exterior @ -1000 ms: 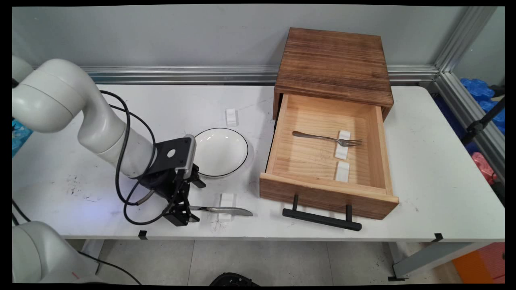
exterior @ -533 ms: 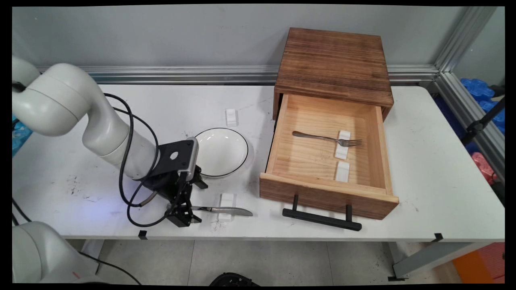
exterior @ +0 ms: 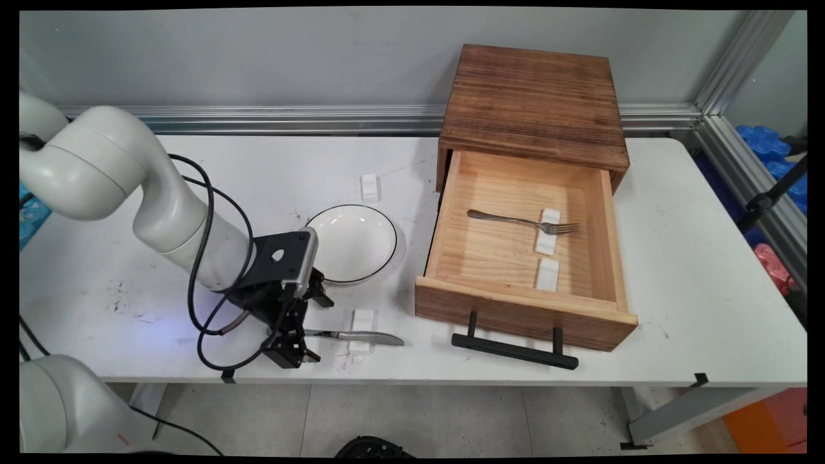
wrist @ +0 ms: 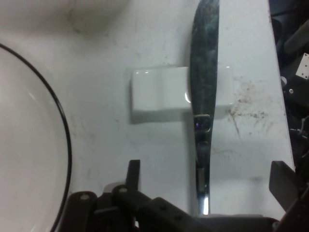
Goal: Pick up the knife from the right of the white plate
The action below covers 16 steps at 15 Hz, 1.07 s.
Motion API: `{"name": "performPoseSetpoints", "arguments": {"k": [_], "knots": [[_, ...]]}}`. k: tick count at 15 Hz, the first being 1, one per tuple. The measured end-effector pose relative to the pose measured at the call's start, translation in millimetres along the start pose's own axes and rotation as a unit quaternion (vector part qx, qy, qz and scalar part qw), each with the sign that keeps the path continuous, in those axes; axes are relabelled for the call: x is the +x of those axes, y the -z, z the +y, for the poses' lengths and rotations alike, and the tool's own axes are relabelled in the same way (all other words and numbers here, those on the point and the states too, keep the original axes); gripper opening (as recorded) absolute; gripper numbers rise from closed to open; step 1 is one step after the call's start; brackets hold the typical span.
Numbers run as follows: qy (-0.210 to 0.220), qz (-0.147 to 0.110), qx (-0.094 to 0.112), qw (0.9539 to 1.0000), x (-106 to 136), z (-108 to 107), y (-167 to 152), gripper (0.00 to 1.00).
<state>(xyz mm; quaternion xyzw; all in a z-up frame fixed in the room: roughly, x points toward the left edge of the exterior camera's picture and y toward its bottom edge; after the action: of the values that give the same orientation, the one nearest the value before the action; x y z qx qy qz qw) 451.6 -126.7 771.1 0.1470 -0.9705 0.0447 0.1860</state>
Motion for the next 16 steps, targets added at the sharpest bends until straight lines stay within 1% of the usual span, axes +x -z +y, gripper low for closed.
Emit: {"name": "performPoseSetpoints", "arguments": {"k": [7,16], "knots": [[-0.011,0.0,-0.001,0.9999,-0.8,-1.5,-3.4,1.0],[-0.014,-0.001,0.001,0.9999,-1.0,-4.7,-5.6,1.0]]}}
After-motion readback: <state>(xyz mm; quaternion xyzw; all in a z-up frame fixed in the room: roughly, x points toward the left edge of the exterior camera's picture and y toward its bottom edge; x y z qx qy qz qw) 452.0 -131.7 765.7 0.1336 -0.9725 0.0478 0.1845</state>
